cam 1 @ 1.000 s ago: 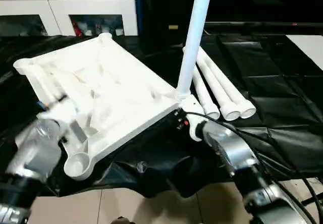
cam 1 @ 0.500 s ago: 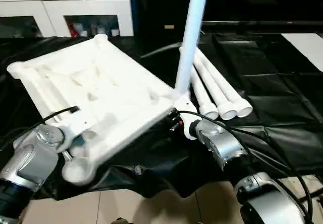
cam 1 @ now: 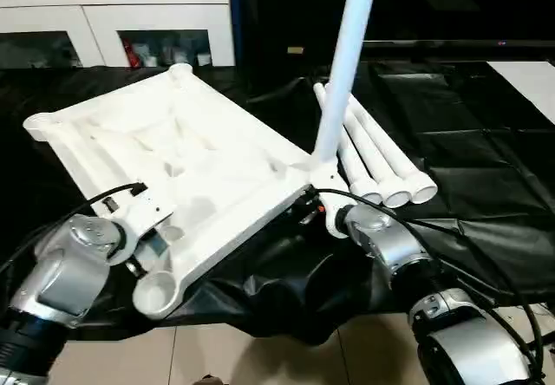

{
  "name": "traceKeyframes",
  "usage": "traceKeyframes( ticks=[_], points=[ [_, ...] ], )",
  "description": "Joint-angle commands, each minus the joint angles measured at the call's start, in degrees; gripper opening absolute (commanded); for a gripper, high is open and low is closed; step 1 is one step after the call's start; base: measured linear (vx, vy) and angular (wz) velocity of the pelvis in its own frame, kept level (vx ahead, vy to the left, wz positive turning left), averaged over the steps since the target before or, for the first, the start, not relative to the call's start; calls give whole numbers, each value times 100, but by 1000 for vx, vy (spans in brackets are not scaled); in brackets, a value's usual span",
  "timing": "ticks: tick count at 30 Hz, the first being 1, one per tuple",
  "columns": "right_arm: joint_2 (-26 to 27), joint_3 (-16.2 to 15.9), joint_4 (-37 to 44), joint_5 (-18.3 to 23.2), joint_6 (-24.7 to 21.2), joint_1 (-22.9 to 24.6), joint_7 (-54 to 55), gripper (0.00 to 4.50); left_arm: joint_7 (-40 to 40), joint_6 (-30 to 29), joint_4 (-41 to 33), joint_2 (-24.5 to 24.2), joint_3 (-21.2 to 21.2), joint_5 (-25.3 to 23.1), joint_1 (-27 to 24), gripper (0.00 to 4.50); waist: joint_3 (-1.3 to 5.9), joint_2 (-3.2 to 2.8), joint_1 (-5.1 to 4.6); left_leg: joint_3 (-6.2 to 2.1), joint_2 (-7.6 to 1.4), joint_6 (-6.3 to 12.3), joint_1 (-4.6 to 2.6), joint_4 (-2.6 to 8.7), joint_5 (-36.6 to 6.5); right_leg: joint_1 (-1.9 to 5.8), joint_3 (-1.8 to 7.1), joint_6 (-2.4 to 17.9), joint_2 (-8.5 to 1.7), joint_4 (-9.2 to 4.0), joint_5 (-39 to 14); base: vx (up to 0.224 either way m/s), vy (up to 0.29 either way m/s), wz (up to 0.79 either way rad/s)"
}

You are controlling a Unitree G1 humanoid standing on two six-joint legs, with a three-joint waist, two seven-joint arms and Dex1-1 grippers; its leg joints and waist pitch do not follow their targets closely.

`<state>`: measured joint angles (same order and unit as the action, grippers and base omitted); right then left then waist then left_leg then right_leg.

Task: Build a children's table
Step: Rotate leg to tighten, then rotate table base

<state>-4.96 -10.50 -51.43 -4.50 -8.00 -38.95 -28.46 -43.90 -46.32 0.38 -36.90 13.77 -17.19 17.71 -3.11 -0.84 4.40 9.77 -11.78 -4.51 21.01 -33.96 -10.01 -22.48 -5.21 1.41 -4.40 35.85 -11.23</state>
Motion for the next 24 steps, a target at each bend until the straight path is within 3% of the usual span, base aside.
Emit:
traceKeyframes(
  ticks=[1, 7, 11, 14, 17, 22, 24],
  points=[
    [184, -166, -32, -61, 169, -229, -23, 3, -477, 751, -363, 492, 694, 525, 112, 0, 355, -107, -36, -49, -131, -77, -94, 416, -1599, 208, 331, 1193, -362, -468, -1244, 0, 0, 0],
    [258, 106, 648, 380, 216, -137, -408, 18, -348, 831, -120, 277, 568, 295, 141, 0, 361, -83, 11, -59, -133, -20, -66, 422, -1566, 231, 335, 1093, -376, -472, -1339, 0, 0, 0],
    [28, 65, 1315, 396, 7, -68, -633, 55, -285, 873, 39, 144, 419, 229, 173, 0, 395, -67, 17, -48, -125, 83, -27, 391, -1086, 243, 327, 1140, -344, -401, -759, 0, 0, 0],
    [-443, 37, 2461, 700, -407, 146, -1388, 74, -374, 876, 48, 73, 323, 294, 163, 0, 393, -69, 44, -41, -134, 159, -33, 383, -1007, 246, 329, 1112, -336, -388, -609, 0, 0, 0],
    [-746, 26, 3043, 819, -522, 282, -1771, 90, -392, 849, 7, 79, 301, 329, 146, 0, 390, -65, 61, -38, -142, 202, -41, 383, -990, 241, 330, 1063, -337, -396, -599, 0, 0, 0],
    [-1138, 45, 3564, 1012, -838, 387, -2285, 90, -451, 849, 9, 39, 366, 309, 132, 0, 373, -79, 111, -36, -151, 131, -68, 398, -1150, 217, 337, 1101, -332, -424, -797, 0, 0, 0],
    [-1248, 44, 3634, 960, -866, 424, -2343, 90, -465, 870, 29, 42, 378, 296, 120, 0, 371, -48, 109, -36, -135, 80, -42, 402, -1200, 238, 337, 1064, -346, -437, -924, 0, 0, 0]
  ],
)
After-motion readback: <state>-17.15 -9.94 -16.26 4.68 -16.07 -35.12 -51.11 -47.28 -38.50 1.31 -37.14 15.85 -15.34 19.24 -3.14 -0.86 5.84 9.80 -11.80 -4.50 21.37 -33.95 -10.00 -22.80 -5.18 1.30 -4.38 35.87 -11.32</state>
